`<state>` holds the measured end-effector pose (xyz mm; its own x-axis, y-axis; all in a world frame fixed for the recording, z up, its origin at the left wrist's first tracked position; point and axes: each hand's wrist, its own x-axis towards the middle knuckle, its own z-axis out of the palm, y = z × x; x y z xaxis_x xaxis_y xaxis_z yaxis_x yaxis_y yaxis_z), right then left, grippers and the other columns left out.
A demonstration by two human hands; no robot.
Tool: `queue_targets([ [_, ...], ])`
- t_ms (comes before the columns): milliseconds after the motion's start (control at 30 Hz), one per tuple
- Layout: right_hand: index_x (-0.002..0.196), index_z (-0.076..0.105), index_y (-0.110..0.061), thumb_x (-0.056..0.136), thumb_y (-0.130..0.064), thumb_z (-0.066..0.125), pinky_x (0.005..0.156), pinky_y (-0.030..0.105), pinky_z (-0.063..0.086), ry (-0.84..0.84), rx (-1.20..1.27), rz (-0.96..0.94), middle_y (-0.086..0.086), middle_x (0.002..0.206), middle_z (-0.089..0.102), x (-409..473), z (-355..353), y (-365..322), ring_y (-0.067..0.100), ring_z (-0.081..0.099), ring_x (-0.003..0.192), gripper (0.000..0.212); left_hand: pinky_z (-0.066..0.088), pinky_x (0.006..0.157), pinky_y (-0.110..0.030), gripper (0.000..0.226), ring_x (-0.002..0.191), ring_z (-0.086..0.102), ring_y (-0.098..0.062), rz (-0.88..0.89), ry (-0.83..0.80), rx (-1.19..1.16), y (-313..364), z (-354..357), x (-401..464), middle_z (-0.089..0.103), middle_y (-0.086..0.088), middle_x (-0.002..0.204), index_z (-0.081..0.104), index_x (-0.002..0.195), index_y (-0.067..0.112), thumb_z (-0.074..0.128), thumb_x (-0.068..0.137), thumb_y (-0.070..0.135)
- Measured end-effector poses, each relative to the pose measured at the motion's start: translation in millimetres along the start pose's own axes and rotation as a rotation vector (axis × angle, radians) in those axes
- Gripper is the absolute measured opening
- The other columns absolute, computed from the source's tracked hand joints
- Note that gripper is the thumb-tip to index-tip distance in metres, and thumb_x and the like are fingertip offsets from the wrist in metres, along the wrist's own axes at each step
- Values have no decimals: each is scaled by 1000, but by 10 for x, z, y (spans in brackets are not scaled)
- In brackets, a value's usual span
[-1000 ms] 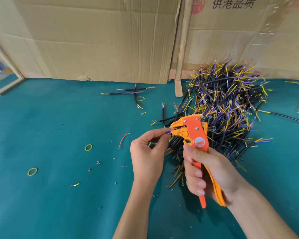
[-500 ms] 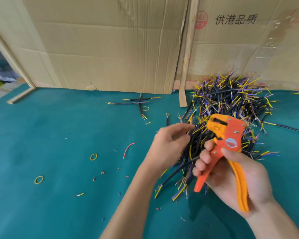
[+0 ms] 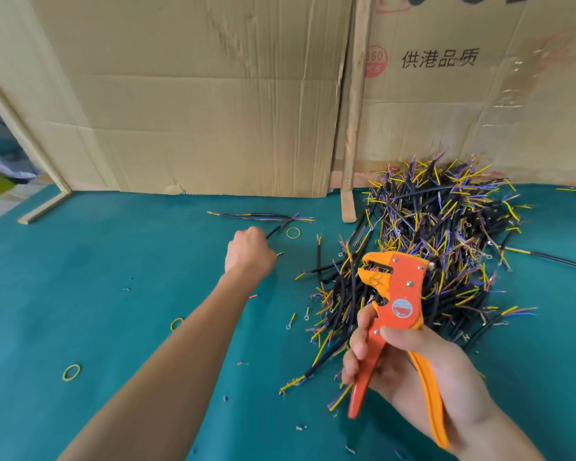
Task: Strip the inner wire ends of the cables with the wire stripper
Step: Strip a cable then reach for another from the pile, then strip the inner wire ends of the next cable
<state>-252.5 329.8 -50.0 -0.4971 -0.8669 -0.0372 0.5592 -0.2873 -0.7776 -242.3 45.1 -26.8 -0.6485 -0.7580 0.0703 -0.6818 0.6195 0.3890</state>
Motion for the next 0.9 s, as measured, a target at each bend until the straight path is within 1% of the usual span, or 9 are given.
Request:
queue_targets([
  [100,111,59,3,86,-14,73,85,62,48,-42,64,43,31,95,51,-22,43,-5,48,55,87,33,47,73,-34,37,95,63,-43,5,21,-40,-75,-174,-325,68,-19,107,75,104,11,51,79,-2],
  [167,106,60,4,87,-17,71,82,61,50,-36,2,61,30,91,54,-38,48,36,47,58,82,30,49,72,-32,35,94,65,-38,40,-28,-53,-128,-244,-614,70,-13,107,76,104,18,54,82,3],
  [300,105,65,-3,75,-16,85,76,54,54,-62,109,54,24,85,58,-92,110,33,44,61,78,38,52,63,-25,14,76,70,-17,108,-243,-149,-211,-372,-1203,74,9,89,74,92,26,68,85,37],
  [400,105,65,-4,75,-18,85,76,53,54,-53,81,51,23,85,58,-100,110,25,43,61,78,39,60,59,-29,16,59,71,-13,106,-446,-271,-274,-409,-1351,74,6,72,69,79,24,67,85,38],
  [467,105,66,-4,76,-18,85,76,53,54,-50,83,50,23,85,58,-92,113,27,43,61,78,37,61,65,-37,15,68,72,-20,60,-334,-237,-289,-353,-1268,74,2,72,66,76,24,66,86,35],
  [567,104,66,-4,75,-17,86,76,53,54,-39,85,53,23,85,58,-100,122,22,43,62,78,38,53,76,-37,24,88,61,-33,-93,-65,-117,-255,-167,-986,66,-3,92,59,85,23,62,89,46],
  [667,104,66,-4,72,-18,87,75,53,54,-30,72,52,23,84,58,-95,130,26,44,62,77,41,47,70,-36,47,83,54,-35,-201,-22,-60,-161,21,-724,61,-7,91,59,91,11,58,89,58],
  [800,105,66,-3,72,-18,88,75,53,54,-20,63,56,23,84,58,-96,152,28,44,61,77,42,42,63,-32,16,75,51,-36,-171,-8,-42,-68,120,-553,51,-5,76,54,78,11,57,83,26],
  [900,104,65,-3,72,-18,88,75,53,54,-16,64,61,24,84,57,-103,169,21,44,61,77,43,40,59,-32,9,71,50,-36,-133,9,-40,-71,113,-602,51,-8,74,53,73,9,52,79,16],
])
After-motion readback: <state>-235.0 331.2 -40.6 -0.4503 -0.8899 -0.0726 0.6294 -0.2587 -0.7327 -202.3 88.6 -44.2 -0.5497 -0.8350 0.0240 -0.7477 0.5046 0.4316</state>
